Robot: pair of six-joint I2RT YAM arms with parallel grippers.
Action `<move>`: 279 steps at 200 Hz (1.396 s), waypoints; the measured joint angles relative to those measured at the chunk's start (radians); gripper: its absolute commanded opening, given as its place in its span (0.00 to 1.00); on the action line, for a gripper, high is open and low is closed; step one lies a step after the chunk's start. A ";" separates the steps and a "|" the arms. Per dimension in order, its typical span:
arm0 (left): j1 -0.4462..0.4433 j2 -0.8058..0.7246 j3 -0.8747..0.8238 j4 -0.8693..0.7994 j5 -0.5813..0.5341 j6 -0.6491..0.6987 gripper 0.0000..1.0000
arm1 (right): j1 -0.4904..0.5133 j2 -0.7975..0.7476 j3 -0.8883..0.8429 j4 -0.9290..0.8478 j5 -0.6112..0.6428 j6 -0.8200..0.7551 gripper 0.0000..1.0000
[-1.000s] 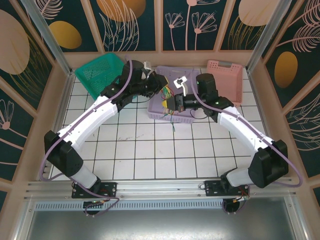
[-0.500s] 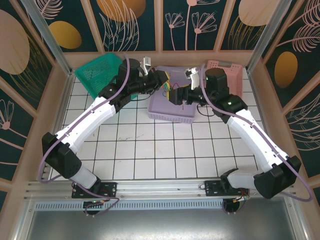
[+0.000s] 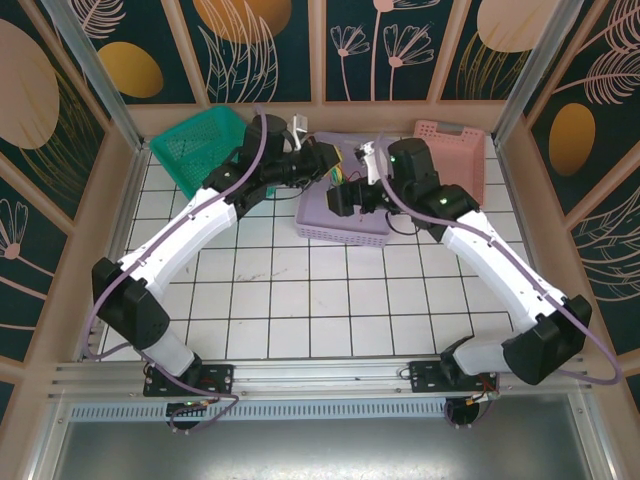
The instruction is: Untangle the cables
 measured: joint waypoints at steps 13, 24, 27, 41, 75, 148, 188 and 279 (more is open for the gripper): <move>0.000 0.005 0.011 -0.012 0.001 0.005 0.00 | 0.050 -0.001 0.019 0.001 0.083 -0.048 0.89; -0.002 0.006 0.016 -0.018 0.004 0.008 0.00 | 0.071 0.002 0.034 0.001 0.134 -0.080 0.85; -0.003 0.007 0.017 -0.019 0.004 0.008 0.00 | 0.074 0.003 0.038 0.001 0.143 -0.087 0.83; -0.004 0.009 0.021 -0.023 0.004 0.008 0.00 | 0.075 0.022 0.066 0.002 0.178 -0.109 0.69; -0.004 0.013 0.047 -0.039 -0.005 0.013 0.00 | 0.072 0.086 0.100 0.000 0.193 -0.116 0.36; -0.031 0.021 0.069 -0.056 -0.042 0.034 0.00 | -0.096 0.061 -0.046 0.167 -0.308 0.170 0.00; -0.039 0.021 0.051 -0.056 -0.041 0.038 0.00 | -0.128 0.048 -0.114 0.264 -0.452 0.335 0.00; -0.053 -0.148 -0.311 0.063 -0.076 -0.037 0.00 | 0.022 0.044 -0.174 0.100 -0.270 0.268 0.29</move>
